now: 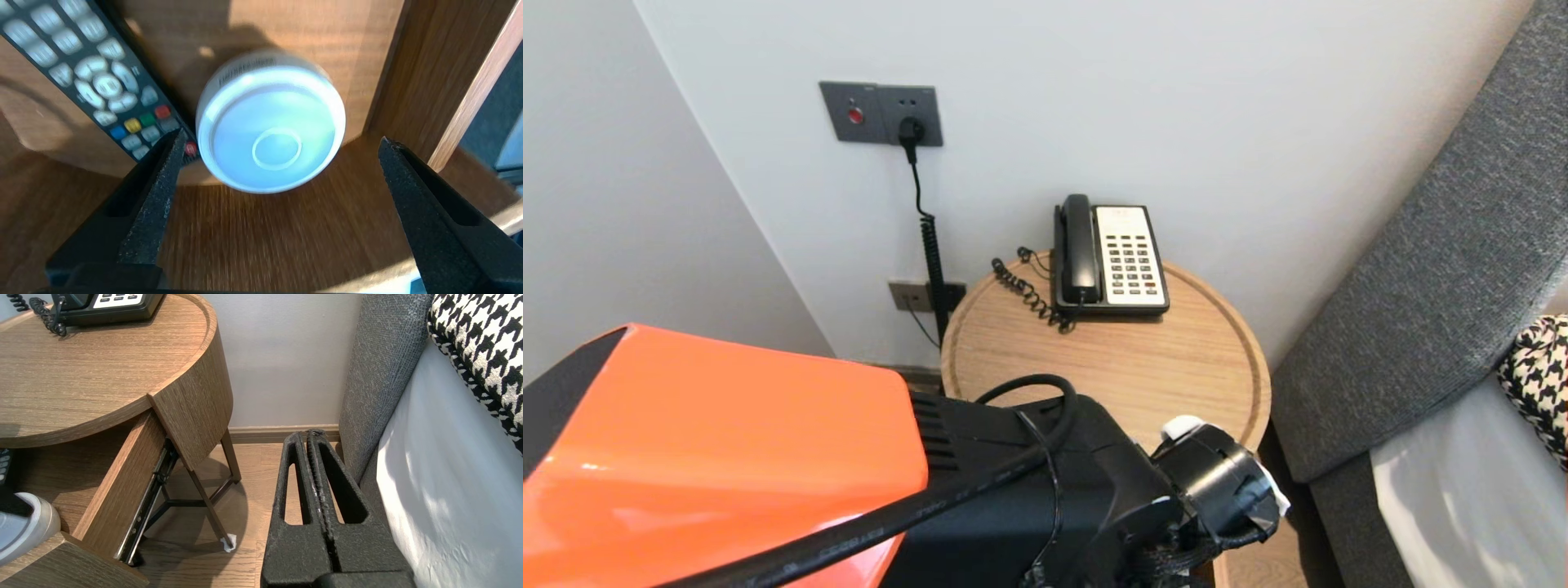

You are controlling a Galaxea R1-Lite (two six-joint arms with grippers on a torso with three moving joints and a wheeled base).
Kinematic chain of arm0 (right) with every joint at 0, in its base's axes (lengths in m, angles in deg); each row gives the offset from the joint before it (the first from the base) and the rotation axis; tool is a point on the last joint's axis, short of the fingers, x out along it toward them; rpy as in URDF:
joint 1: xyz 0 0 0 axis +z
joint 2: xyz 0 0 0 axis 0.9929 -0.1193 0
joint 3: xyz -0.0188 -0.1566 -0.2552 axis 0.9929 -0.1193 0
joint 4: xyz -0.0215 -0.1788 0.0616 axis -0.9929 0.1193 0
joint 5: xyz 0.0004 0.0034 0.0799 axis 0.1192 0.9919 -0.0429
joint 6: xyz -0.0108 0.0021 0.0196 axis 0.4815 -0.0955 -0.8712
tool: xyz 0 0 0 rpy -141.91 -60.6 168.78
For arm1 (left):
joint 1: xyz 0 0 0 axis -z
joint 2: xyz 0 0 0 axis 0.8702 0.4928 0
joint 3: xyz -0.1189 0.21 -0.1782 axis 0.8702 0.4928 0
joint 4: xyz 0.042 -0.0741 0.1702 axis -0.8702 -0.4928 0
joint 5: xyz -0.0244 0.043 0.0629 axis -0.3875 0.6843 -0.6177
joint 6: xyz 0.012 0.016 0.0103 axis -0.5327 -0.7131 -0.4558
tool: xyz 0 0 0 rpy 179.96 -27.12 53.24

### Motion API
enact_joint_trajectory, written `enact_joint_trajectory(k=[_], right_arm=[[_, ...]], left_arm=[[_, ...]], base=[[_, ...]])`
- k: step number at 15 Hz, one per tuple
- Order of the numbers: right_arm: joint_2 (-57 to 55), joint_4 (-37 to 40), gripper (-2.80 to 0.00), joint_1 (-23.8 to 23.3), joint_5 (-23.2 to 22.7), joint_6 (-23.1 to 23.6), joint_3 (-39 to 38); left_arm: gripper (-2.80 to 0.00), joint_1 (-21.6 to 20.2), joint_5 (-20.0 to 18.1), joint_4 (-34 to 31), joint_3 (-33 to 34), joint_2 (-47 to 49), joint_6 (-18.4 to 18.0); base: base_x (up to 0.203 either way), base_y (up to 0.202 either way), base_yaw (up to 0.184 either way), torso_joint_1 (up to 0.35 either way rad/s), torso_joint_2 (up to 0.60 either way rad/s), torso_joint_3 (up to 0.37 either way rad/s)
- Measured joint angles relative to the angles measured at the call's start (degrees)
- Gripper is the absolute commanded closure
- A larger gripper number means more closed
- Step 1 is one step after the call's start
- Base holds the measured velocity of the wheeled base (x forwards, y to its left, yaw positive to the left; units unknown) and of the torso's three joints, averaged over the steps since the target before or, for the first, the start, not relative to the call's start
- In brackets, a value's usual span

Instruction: Take the remote control out of the drawer one by one and place them on the table

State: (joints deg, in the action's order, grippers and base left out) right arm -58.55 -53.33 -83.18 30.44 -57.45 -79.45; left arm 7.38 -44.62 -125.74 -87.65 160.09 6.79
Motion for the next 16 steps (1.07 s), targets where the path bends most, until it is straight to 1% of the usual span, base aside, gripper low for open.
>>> enact_joint_trajectory(k=[4, 9, 11, 16], right_arm=[[0.0, 0.0, 0.0, 0.0, 0.0, 0.0, 0.0], [0.0, 0.0, 0.0, 0.0, 0.0, 0.0, 0.0], [0.0, 0.0, 0.0, 0.0, 0.0, 0.0, 0.0], [0.0, 0.0, 0.0, 0.0, 0.0, 0.0, 0.0]], left_arm=[[-2.8, -0.3, 2.1, -5.1, -5.3, 1.7, -0.6], [-2.8, -0.4, 3.0, -4.7, -7.0, 3.8, -0.5], [-2.8, -0.4, 4.9, -4.6, -7.1, 5.0, -0.3], [-2.8, -0.4, 6.6, -4.4, -8.0, 7.7, -0.3]], base=[[0.0, 0.0, 0.0, 0.0, 0.0, 0.0], [0.0, 0.0, 0.0, 0.0, 0.0, 0.0], [0.0, 0.0, 0.0, 0.0, 0.0, 0.0], [0.0, 0.0, 0.0, 0.0, 0.0, 0.0]])
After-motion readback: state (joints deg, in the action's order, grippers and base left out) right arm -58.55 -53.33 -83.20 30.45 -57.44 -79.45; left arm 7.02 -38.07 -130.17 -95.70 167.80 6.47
